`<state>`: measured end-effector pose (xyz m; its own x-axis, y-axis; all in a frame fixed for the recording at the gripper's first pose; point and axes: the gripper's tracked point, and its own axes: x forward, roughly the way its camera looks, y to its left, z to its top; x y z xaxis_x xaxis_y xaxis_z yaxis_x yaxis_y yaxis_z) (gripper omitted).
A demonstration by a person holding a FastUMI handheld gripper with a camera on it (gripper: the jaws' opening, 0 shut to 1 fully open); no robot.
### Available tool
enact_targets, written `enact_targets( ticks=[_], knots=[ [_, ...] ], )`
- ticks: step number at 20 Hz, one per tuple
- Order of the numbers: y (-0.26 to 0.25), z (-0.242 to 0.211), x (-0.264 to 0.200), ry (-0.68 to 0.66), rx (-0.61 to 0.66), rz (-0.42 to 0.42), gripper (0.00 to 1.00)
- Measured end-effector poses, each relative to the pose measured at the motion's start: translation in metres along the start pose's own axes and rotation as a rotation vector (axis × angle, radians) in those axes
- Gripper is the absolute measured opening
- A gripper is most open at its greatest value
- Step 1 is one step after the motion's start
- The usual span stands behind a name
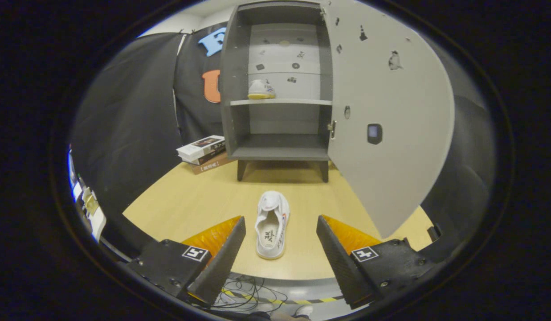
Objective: Open the shoe cabinet door, grab the shoes and put them into the shoe cabinet, then close the shoe cabinet door.
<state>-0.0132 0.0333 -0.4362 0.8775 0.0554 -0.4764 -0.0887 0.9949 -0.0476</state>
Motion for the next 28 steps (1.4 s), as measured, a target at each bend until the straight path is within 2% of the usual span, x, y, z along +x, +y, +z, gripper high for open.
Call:
enact_targets(
  ticks=[6, 12, 20, 22, 23, 24, 25, 28],
  knots=[
    [0.037, -0.02, 0.072, 0.067, -0.023, 0.041, 1.0],
    [0.041, -0.058, 0.129, 0.216, 0.024, 0.04, 1.0],
    [0.04, -0.059, 0.191, 0.221, 0.005, 0.022, 1.0],
    [0.037, -0.061, 0.2, 0.221, -0.006, 0.011, 0.94],
    [0.034, -0.06, 0.201, 0.206, -0.021, 0.005, 0.84],
    [0.03, -0.061, 0.202, 0.202, -0.043, -0.001, 0.8],
    [0.023, -0.059, 0.2, 0.193, -0.063, -0.017, 0.67],
    [0.028, -0.059, 0.198, 0.204, -0.033, 0.04, 0.33]
  ],
)
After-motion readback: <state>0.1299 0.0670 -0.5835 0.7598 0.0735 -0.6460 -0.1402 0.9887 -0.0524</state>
